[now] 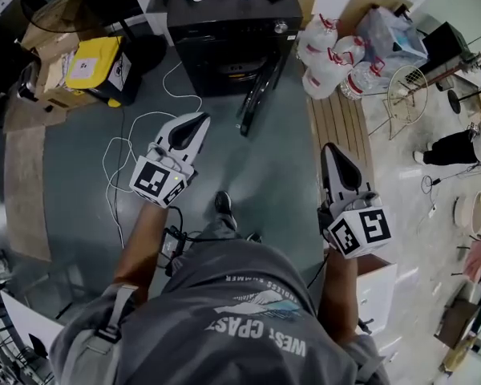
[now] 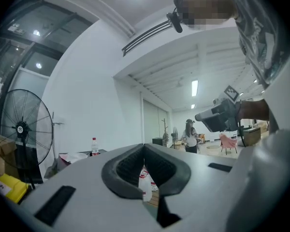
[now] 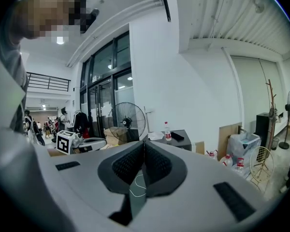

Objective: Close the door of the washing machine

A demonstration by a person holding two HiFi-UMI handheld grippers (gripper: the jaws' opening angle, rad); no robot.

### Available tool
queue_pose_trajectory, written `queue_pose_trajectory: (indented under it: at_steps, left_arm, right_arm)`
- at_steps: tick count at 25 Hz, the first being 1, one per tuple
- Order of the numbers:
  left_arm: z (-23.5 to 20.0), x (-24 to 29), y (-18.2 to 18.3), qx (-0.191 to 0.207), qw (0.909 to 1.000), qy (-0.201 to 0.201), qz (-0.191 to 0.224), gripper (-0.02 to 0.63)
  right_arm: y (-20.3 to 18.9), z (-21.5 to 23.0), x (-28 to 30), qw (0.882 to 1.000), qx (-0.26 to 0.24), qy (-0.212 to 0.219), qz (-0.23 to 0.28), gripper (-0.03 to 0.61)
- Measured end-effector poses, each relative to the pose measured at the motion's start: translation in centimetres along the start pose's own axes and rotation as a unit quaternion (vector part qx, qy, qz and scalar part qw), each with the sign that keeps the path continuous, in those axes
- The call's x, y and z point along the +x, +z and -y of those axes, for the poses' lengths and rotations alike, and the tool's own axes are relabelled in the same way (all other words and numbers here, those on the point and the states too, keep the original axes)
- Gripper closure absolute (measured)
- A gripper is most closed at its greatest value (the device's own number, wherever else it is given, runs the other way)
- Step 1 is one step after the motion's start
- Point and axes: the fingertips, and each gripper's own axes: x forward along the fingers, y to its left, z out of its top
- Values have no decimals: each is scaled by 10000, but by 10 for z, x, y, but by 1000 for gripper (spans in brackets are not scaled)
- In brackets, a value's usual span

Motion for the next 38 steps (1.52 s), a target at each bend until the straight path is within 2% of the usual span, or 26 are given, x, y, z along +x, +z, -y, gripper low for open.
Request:
queue_pose_trajectory:
  at_steps: [14,22,30,38]
  left_arm:
    - [-56,50,4,-60,9989,-446,137,595]
    - [-73,83,-17,-217,9981,-577,-20,595]
    - [-77,129,-67,-298,9976,-493,-386,595]
    - [-84,177,-159,-595,9934,-147,-972,593]
  right_arm:
    - [17,9,78,9997,21,-236,48,550]
    - [12,23,109,9994,81,-328,-117,551]
    - [-9,62,145,9989,238,-248,-311,551]
    - [-47,104,197,9967,266,49,-769,551]
